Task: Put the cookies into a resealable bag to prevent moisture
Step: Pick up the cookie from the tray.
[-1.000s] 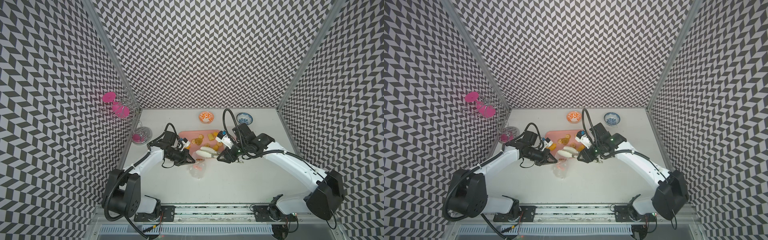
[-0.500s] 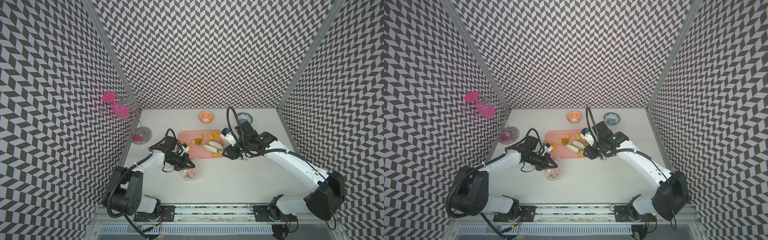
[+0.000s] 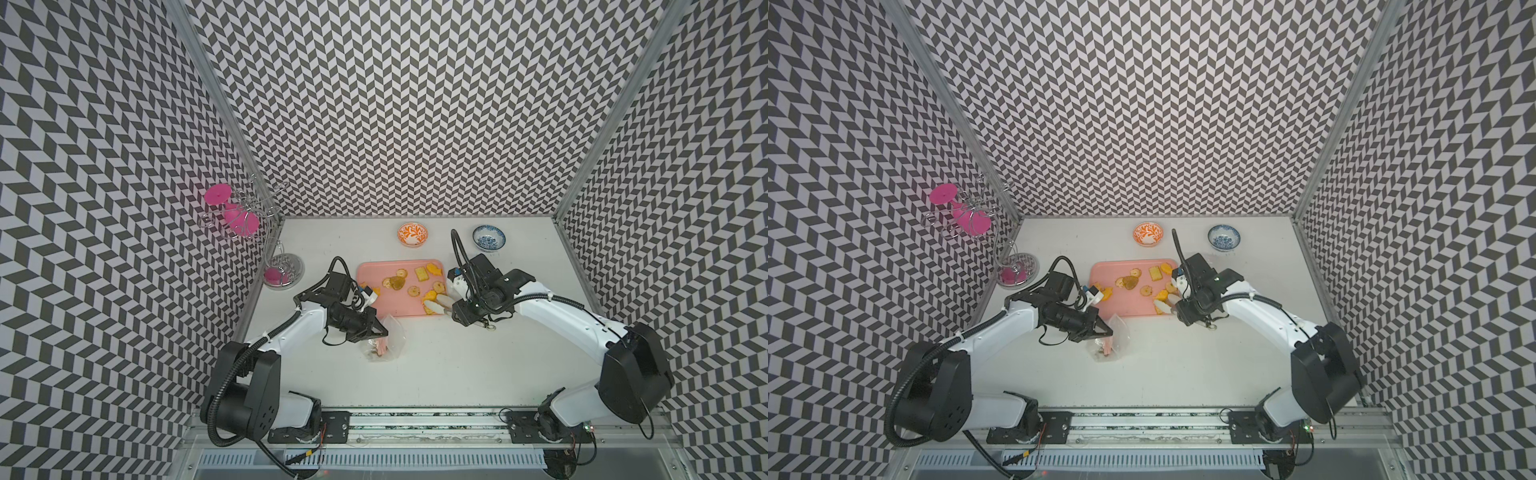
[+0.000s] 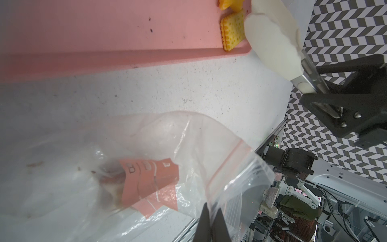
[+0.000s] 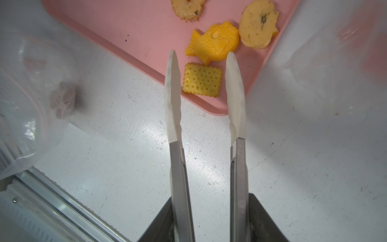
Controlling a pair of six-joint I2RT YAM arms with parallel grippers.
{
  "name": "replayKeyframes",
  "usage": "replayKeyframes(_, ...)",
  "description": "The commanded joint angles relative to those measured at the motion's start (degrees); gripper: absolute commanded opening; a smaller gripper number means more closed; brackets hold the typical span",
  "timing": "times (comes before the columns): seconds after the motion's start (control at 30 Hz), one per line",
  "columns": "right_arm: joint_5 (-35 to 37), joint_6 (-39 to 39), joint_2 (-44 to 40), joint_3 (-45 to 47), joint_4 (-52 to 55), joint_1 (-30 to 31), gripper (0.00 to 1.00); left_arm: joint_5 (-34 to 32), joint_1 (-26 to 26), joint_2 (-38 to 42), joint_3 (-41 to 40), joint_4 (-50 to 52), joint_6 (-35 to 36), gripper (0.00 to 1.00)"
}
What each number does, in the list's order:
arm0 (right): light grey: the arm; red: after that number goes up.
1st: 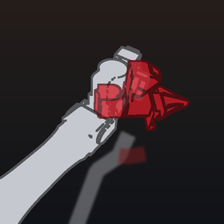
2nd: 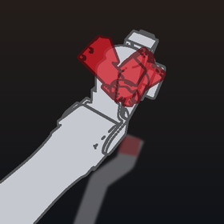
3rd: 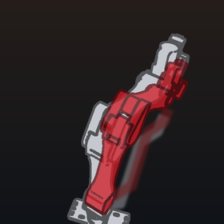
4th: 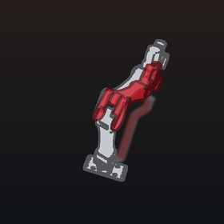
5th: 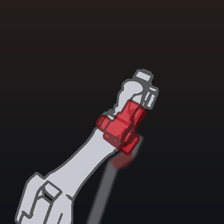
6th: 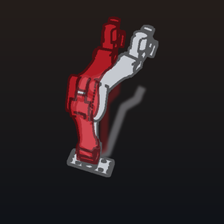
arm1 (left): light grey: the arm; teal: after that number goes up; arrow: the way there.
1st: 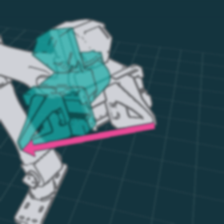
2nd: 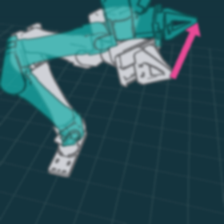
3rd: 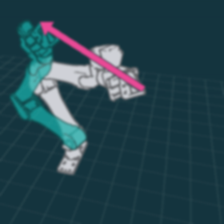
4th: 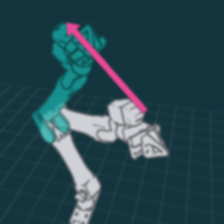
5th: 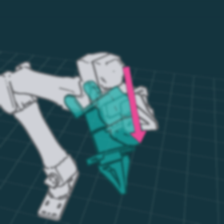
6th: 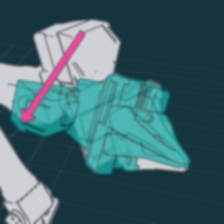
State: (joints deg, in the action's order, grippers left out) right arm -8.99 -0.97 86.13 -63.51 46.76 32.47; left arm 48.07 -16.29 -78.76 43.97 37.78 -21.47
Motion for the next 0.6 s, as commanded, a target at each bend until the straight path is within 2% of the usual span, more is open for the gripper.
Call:
replayKeyframes(0.0, -1.4, -2.5, 2.0, -1.1, -4.6, -0.6, 0.49, -0.2, 0.3, 0.6, 0.4, 0.3, 1.1, 0.0)
replayKeyframes(0.37, -2.6, -2.8, 7.2, -5.5, -7.3, -0.5, 0.49, -0.3, 0.3, 0.6, 0.2, -0.1, 1.6, 0.0)
replayKeyframes(0.57, 1.0, -1.5, 11.1, -7.9, -5.5, 2.1, 0.49, -0.8, 0.3, 0.4, -0.2, -0.2, 2.0, 0.0)
